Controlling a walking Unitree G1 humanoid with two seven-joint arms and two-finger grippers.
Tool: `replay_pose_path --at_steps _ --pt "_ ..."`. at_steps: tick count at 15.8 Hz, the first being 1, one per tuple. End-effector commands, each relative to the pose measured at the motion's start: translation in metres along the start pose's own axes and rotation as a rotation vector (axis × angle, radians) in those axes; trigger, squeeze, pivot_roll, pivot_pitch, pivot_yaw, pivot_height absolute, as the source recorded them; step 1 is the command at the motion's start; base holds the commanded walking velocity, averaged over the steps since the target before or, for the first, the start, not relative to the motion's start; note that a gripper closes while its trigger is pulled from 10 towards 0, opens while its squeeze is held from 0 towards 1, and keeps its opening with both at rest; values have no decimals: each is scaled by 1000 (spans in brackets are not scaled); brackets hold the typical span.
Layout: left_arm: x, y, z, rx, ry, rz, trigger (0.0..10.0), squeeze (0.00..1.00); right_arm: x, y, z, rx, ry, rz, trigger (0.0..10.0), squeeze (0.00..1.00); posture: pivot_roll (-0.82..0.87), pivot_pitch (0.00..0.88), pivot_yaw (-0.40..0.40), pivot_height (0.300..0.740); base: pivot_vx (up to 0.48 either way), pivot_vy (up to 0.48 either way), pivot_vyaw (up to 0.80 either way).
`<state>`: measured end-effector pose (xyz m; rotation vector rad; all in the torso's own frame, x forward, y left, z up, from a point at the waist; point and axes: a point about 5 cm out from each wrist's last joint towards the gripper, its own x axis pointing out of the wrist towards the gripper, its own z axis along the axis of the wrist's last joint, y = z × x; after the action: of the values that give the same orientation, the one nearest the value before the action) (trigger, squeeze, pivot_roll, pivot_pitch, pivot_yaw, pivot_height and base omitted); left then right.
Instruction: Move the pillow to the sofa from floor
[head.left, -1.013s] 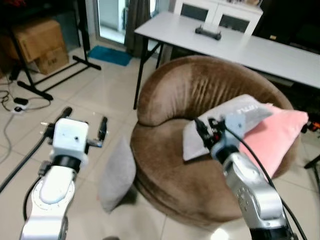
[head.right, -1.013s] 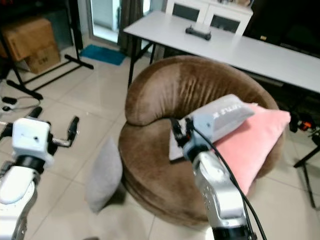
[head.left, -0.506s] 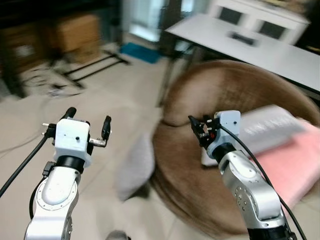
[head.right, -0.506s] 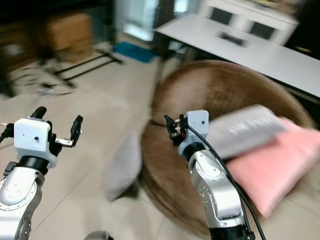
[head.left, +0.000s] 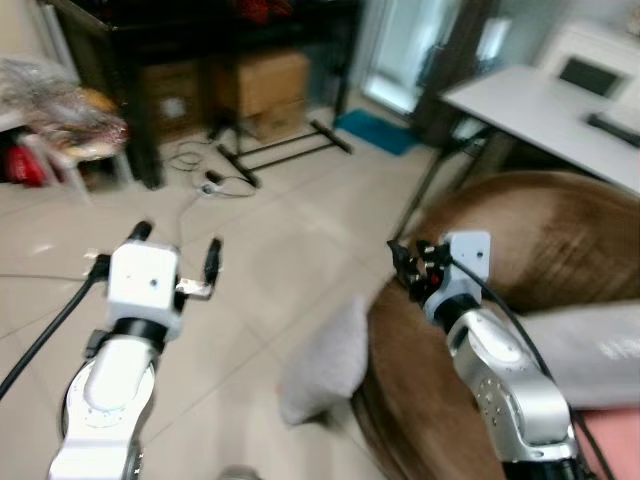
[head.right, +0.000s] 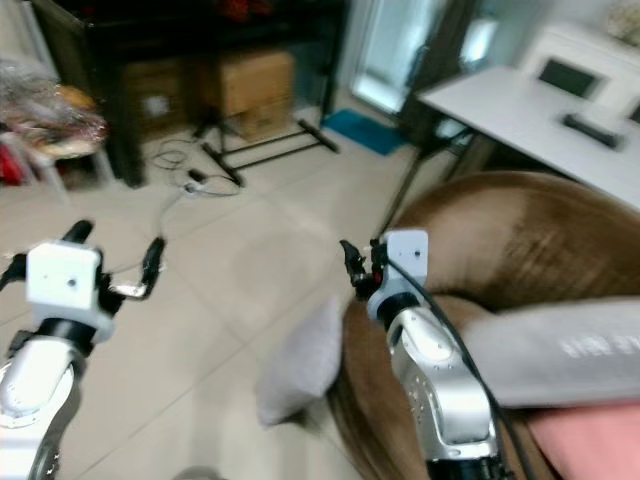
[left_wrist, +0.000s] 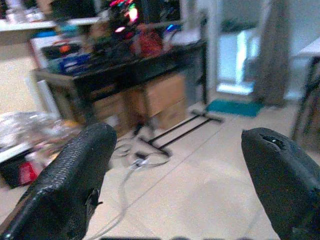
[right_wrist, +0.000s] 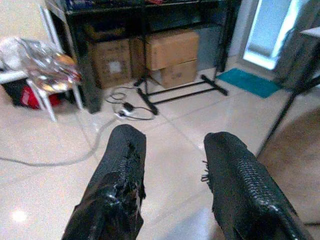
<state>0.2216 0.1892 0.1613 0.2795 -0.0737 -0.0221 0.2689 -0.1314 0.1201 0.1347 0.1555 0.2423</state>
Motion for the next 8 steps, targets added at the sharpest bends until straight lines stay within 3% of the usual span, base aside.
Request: replay_pose_path --at_steps 1,3,8 --pt "1 -1 2 -1 -6 -9 10000 0 3 -3 5 1 -14 -8 10000 0 106 0 -141 740 315 0 0" --pt "1 0 2 1 -4 -12 10000 0 3 -4 4 7 -8 -17 10000 0 107 0 -138 740 321 0 0" --pt "2 2 1 6 1 -25 10000 0 0 -11 -2 40 -2 -69 10000 0 103 0 -126 740 291 0 -800"
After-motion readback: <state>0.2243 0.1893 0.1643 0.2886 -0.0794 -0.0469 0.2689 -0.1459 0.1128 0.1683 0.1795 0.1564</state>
